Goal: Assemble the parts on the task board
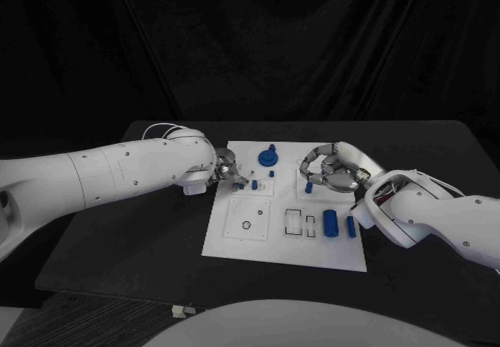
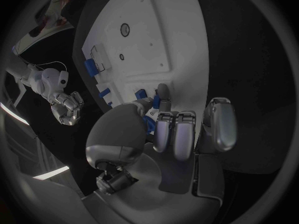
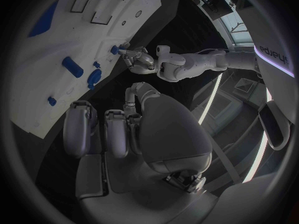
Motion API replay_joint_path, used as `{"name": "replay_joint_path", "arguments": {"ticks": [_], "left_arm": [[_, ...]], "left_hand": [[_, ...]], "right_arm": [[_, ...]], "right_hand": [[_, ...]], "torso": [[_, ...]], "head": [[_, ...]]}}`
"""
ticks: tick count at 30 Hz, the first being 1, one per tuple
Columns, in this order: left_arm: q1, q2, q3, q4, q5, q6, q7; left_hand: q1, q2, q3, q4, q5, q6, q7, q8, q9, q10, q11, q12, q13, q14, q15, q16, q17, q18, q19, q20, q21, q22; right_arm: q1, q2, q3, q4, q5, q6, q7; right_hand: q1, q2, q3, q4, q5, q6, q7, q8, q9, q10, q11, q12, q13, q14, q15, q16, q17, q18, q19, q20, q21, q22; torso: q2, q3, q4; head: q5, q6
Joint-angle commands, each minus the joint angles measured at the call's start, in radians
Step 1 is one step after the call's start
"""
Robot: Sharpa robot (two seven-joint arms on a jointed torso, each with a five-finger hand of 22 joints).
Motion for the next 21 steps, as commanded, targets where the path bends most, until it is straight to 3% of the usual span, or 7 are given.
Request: {"name": "replay_joint_path", "arguments": {"ticks": [1,12,17,18,19,21], "left_arm": [[-0.006,0.004,-0.005,0.001,0.001,0.033,0.003],[-0.006,0.006,-0.005,0.003,0.001,0.036,0.025],[-0.006,0.005,-0.005,0.003,0.001,0.039,0.032],[-0.006,0.005,-0.005,0.003,0.001,0.039,0.033],[-0.006,0.004,-0.005,0.003,0.001,0.04,0.034],[-0.006,0.003,-0.005,0.004,0.001,0.04,0.037]], "left_hand": [[-0.021,-0.006,-0.007,0.014,-0.011,-0.02,-0.002,-0.055,-0.022,0.11,0.0,0.022,0.26,0.111,-0.002,0.014,0.268,0.042,0.002,0.003,-0.015,0.19],[-0.004,-0.008,-0.014,0.005,0.013,-0.026,-0.001,-0.059,-0.024,0.11,0.001,0.022,0.26,0.111,0.0,0.014,0.268,0.043,-0.003,0.005,-0.022,0.188],[0.03,-0.009,-0.012,-0.015,0.1,-0.03,-0.002,-0.062,-0.025,0.108,0.001,0.02,0.258,0.111,0.0,0.014,0.268,0.044,-0.007,0.006,-0.026,0.187],[0.044,-0.01,-0.007,-0.027,0.14,-0.031,-0.003,-0.062,-0.024,0.108,0.0,0.02,0.258,0.111,0.0,0.014,0.268,0.044,-0.007,0.005,-0.026,0.188],[0.044,-0.01,-0.007,-0.027,0.14,-0.031,-0.003,-0.062,-0.024,0.108,0.0,0.02,0.258,0.111,0.0,0.014,0.268,0.044,-0.007,0.005,-0.026,0.188],[0.066,-0.014,0.009,-0.046,0.226,-0.033,-0.004,-0.062,-0.023,0.108,-0.002,0.02,0.258,0.111,-0.002,0.014,0.268,0.044,-0.008,0.004,-0.026,0.187]], "right_arm": [[-0.003,0.0,0.001,0.0,0.0,0.006,-0.016],[-0.004,0.001,0.001,-0.001,0.0,0.006,-0.016],[-0.004,0.001,0.001,-0.001,0.0,0.007,-0.016],[-0.005,0.001,0.001,-0.001,0.0,0.007,-0.017],[-0.005,0.001,0.001,-0.001,0.0,0.007,-0.017],[-0.005,0.001,0.001,-0.001,0.0,0.008,-0.017]], "right_hand": [[-0.023,-0.001,0.044,0.002,0.031,-0.002,0.0,0.025,-0.009,0.101,0.002,-0.012,0.252,0.069,-0.004,-0.006,0.092,0.012,0.009,-0.007,-0.004,0.208],[-0.023,-0.001,0.044,0.002,0.031,-0.002,0.0,0.025,-0.009,0.101,0.002,-0.012,0.252,0.069,-0.004,-0.006,0.092,0.012,0.009,-0.007,-0.004,0.208],[-0.023,-0.001,0.044,0.002,0.031,-0.002,0.0,0.025,-0.009,0.101,0.002,-0.012,0.252,0.069,-0.004,-0.006,0.092,0.012,0.009,-0.007,-0.004,0.208],[-0.023,-0.001,0.044,0.002,0.031,-0.002,0.0,0.025,-0.009,0.101,0.002,-0.012,0.252,0.069,-0.004,-0.006,0.092,0.012,0.009,-0.007,-0.004,0.208],[-0.023,-0.001,0.044,0.002,0.031,-0.002,0.0,0.025,-0.009,0.101,0.002,-0.012,0.252,0.069,-0.004,-0.006,0.092,0.012,0.009,-0.007,-0.004,0.208],[-0.023,-0.001,0.044,0.002,0.031,-0.002,0.0,0.025,-0.009,0.101,0.002,-0.012,0.252,0.069,-0.004,-0.006,0.092,0.012,0.009,-0.007,-0.004,0.208]], "torso": [[0.0,-0.0001,0.0002],[0.0,0.0,-0.0001],[0.0,0.0001,0.0003],[0.0,0.0001,0.0002],[0.0,0.0001,0.0002],[0.0,0.0001,0.0001]], "head": [[0.0,0.0],[-0.001,0.0],[-0.001,0.0],[-0.001,0.0],[-0.001,0.0],[-0.001,0.0]]}}
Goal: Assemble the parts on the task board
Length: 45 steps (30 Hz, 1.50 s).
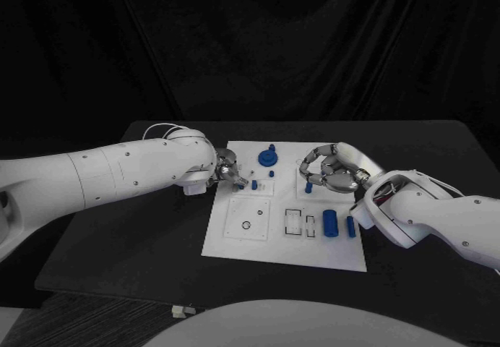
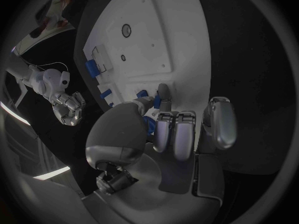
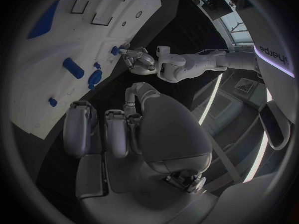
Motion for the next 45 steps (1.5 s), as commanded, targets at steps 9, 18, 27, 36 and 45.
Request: {"name": "replay_joint_path", "arguments": {"ticks": [9,18,27,36,45], "left_arm": [[-0.006,-0.004,-0.004,0.012,0.002,0.037,0.025],[-0.006,-0.003,-0.004,0.012,0.002,0.042,0.026],[-0.006,-0.002,-0.004,0.009,0.002,0.052,0.023],[-0.006,0.0,-0.004,0.003,0.002,0.057,0.009],[-0.006,0.002,-0.004,0.001,0.002,0.065,-0.002]], "left_hand": [[0.049,-0.013,0.056,-0.054,0.134,-0.03,-0.007,-0.056,-0.017,0.108,-0.005,0.02,0.259,0.111,-0.004,0.014,0.268,0.044,0.0,-0.005,-0.013,0.188],[0.048,-0.014,0.059,-0.054,0.137,-0.029,-0.007,-0.055,-0.017,0.108,-0.005,0.02,0.259,0.111,-0.004,0.014,0.268,0.044,0.0,-0.005,-0.013,0.188],[0.027,-0.018,0.062,-0.043,0.081,-0.028,-0.006,-0.054,-0.016,0.109,-0.004,0.02,0.259,0.111,-0.003,0.014,0.268,0.044,0.001,-0.004,-0.012,0.188],[-0.035,-0.014,0.007,0.018,-0.157,-0.034,0.003,-0.066,-0.026,0.108,0.005,0.02,0.258,0.111,0.003,0.014,0.268,0.044,0.0,0.001,-0.013,0.187],[-0.081,-0.006,-0.052,0.047,-0.239,-0.043,0.01,-0.075,-0.034,0.108,0.011,0.02,0.259,0.111,0.008,0.014,0.268,0.044,0.0,0.005,-0.016,0.187]], "right_arm": [[-0.003,0.0,0.001,-0.001,-0.001,0.008,-0.017],[-0.003,0.0,0.001,-0.001,-0.001,0.01,-0.019],[-0.003,0.001,0.001,-0.001,-0.001,0.012,-0.021],[-0.003,0.001,0.001,-0.001,-0.001,0.012,-0.022],[-0.005,0.001,0.001,-0.001,-0.001,0.013,-0.021]], "right_hand": [[-0.023,-0.001,0.044,0.002,0.031,-0.002,0.0,0.025,-0.009,0.101,0.002,-0.012,0.252,0.069,-0.004,-0.006,0.092,0.012,0.009,-0.007,-0.004,0.208],[-0.023,-0.001,0.044,0.002,0.031,-0.002,0.0,0.025,-0.009,0.101,0.002,-0.012,0.252,0.069,-0.004,-0.006,0.092,0.012,0.009,-0.007,-0.004,0.208],[-0.023,-0.001,0.044,0.002,0.031,-0.002,0.0,0.025,-0.009,0.101,0.002,-0.012,0.252,0.069,-0.004,-0.006,0.092,0.012,0.009,-0.007,-0.004,0.208],[-0.023,-0.001,0.044,0.002,0.031,-0.002,0.0,0.025,-0.009,0.101,0.002,-0.012,0.252,0.069,-0.004,-0.006,0.092,0.012,0.009,-0.007,-0.004,0.208],[-0.024,0.0,0.047,0.0,0.032,-0.003,0.001,0.026,-0.01,0.101,0.002,-0.012,0.252,0.069,-0.004,-0.006,0.092,0.012,0.009,-0.006,-0.004,0.208]], "torso": [[0.0,0.0001,0.0001],[0.0,-0.0001,0.0003],[0.0,-0.0001,-0.0003],[0.0,0.0001,0.0002],[0.0,0.0,0.0]], "head": [[0.001,0.0],[-0.001,0.0],[0.001,0.0],[0.0,0.0],[0.0,0.0]]}}
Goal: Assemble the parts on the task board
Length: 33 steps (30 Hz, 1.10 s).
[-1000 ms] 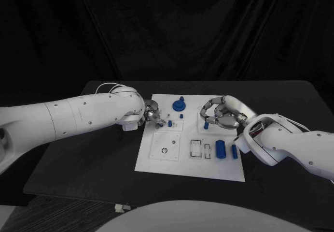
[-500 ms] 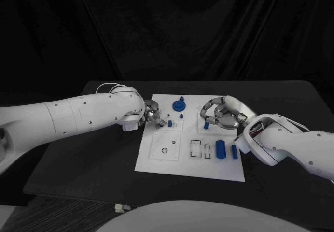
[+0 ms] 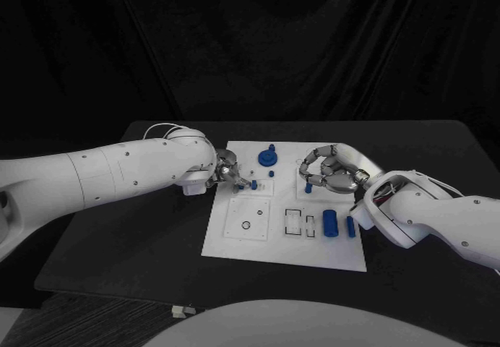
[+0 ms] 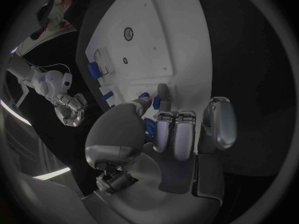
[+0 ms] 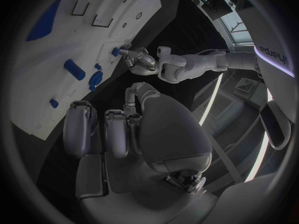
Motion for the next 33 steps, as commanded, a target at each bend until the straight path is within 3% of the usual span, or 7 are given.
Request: {"name": "replay_joint_path", "arguments": {"ticks": [1,10,17,30,33], "left_arm": [[-0.007,0.003,-0.005,0.001,0.002,0.038,-0.013],[-0.007,0.0,-0.005,0.002,0.002,0.033,-0.02],[-0.007,-0.002,-0.005,0.003,0.002,0.024,-0.023],[-0.007,-0.006,-0.005,0.005,0.002,0.008,-0.024],[-0.007,-0.008,-0.005,0.005,0.002,0.003,-0.022]], "left_hand": [[-0.025,-0.003,-0.044,0.014,-0.016,-0.043,0.009,-0.074,-0.03,0.101,0.003,0.02,0.259,0.104,0.001,0.014,0.268,0.044,0.0,0.005,-0.016,0.187],[-0.043,0.003,-0.075,0.014,-0.049,-0.044,0.011,-0.073,-0.03,0.102,0.005,0.021,0.259,0.104,0.003,0.014,0.268,0.044,0.0,0.007,-0.016,0.187],[-0.046,0.006,-0.079,0.014,-0.049,-0.041,0.01,-0.07,-0.027,0.103,0.005,0.022,0.26,0.104,0.003,0.014,0.268,0.044,0.002,0.007,-0.013,0.188],[-0.039,0.023,-0.108,0.013,0.011,-0.036,-0.001,-0.022,0.037,0.103,-0.004,0.022,0.26,0.104,-0.004,0.014,0.268,0.043,0.007,0.002,-0.009,0.189],[-0.032,0.028,-0.113,0.013,0.039,-0.043,-0.003,-0.008,0.063,0.103,-0.006,0.022,0.26,0.104,-0.006,0.014,0.268,0.043,0.008,0.0,-0.009,0.189]], "right_arm": [[-0.004,0.0,0.001,0.001,-0.001,0.005,-0.016],[-0.008,0.0,0.001,0.0,-0.001,0.007,-0.016],[-0.01,0.0,0.001,-0.001,-0.001,0.009,-0.017],[-0.011,0.001,0.001,-0.001,-0.001,0.014,-0.018],[-0.011,0.001,0.001,-0.002,-0.001,0.015,-0.019]], "right_hand": [[-0.024,0.0,0.047,0.0,0.032,-0.003,0.0,0.026,-0.009,0.101,0.002,-0.012,0.252,0.069,-0.004,-0.006,0.092,0.012,0.009,-0.006,-0.004,0.208],[-0.024,0.0,0.047,0.0,0.032,-0.003,0.0,0.026,-0.009,0.101,0.002,-0.012,0.252,0.069,-0.004,-0.006,0.092,0.012,0.009,-0.006,-0.004,0.208],[-0.024,0.0,0.047,0.0,0.032,-0.003,0.0,0.026,-0.009,0.101,0.002,-0.012,0.252,0.069,-0.004,-0.006,0.092,0.012,0.009,-0.006,-0.004,0.208],[-0.025,0.0,0.048,0.0,0.032,-0.004,0.001,0.026,-0.01,0.101,0.002,-0.012,0.252,0.069,-0.004,-0.007,0.09,0.012,0.009,-0.006,-0.005,0.207],[-0.025,0.0,0.048,0.0,0.032,-0.004,0.001,0.026,-0.01,0.101,0.002,-0.012,0.252,0.069,-0.004,-0.007,0.09,0.012,0.009,-0.006,-0.005,0.207]], "torso": [[0.0,0.0001,0.0002],[0.0,0.0,0.0],[0.0,0.0001,0.0],[0.0,0.0,0.0001],[0.0,0.0002,0.0005]], "head": [[0.001,0.0],[0.001,0.0],[0.0,0.0],[-0.001,0.0],[-0.002,0.0]]}}
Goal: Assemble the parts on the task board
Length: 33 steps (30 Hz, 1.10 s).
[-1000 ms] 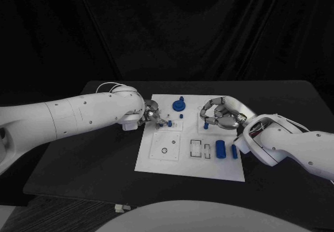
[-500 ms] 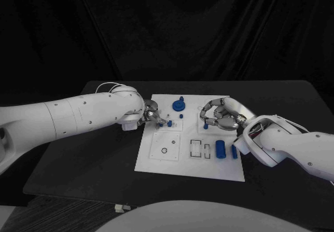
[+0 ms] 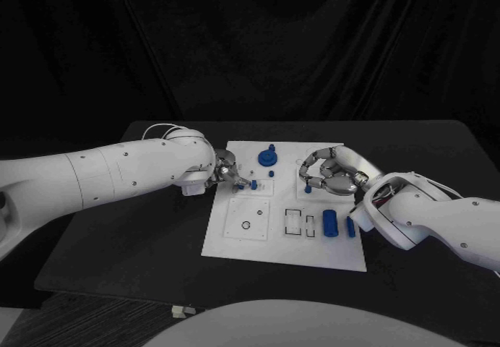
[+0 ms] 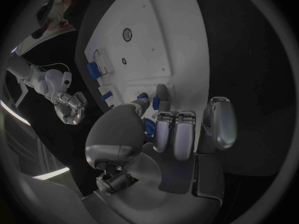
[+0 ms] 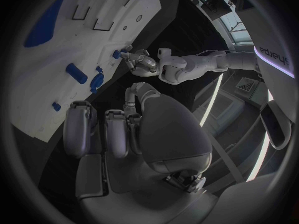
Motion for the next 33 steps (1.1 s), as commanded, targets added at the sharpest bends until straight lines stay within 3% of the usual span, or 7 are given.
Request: {"name": "replay_joint_path", "arguments": {"ticks": [1,6,33], "left_arm": [[-0.007,-0.002,-0.005,0.0,0.0,0.005,-0.011],[-0.007,-0.003,-0.005,0.0,0.0,-0.003,-0.006],[-0.007,-0.002,-0.005,0.0,0.0,-0.023,0.02]], "left_hand": [[0.003,0.016,-0.062,0.005,0.03,-0.045,-0.003,-0.018,0.008,0.103,-0.006,0.022,0.26,0.104,-0.007,0.014,0.268,0.043,0.007,0.0,-0.01,0.189],[0.014,0.015,-0.065,0.004,0.056,-0.041,-0.007,-0.004,0.029,0.103,-0.009,0.022,0.26,0.104,-0.009,0.014,0.268,0.043,0.01,-0.002,-0.007,0.19],[-0.004,0.015,-0.088,0.009,0.061,-0.016,-0.017,0.027,0.065,0.103,-0.017,0.022,0.26,0.104,-0.015,0.014,0.268,0.043,0.01,-0.008,-0.007,0.19]], "right_arm": [[-0.003,0.001,0.001,0.0,-0.001,0.008,-0.016],[-0.003,0.002,0.001,-0.001,-0.001,0.011,-0.016],[-0.003,0.005,0.001,-0.007,-0.001,0.019,-0.017]], "right_hand": [[-0.025,0.0,0.048,0.0,0.032,-0.004,0.001,0.026,-0.01,0.101,0.002,-0.012,0.252,0.069,-0.004,-0.007,0.09,0.012,0.009,-0.006,-0.005,0.207],[-0.025,0.0,0.048,0.0,0.032,-0.004,0.001,0.026,-0.01,0.101,0.002,-0.012,0.252,0.069,-0.004,-0.007,0.09,0.012,0.009,-0.006,-0.005,0.207],[-0.025,0.0,0.048,0.0,0.032,-0.004,0.001,0.026,-0.01,0.101,0.002,-0.012,0.252,0.069,-0.004,-0.007,0.09,0.012,0.009,-0.006,-0.005,0.207]], "torso": [[0.0,0.0003,0.0004],[0.0,0.0001,0.0001],[0.0,0.0,-0.0002]], "head": [[-0.002,0.0],[0.001,0.0],[0.001,0.0]]}}
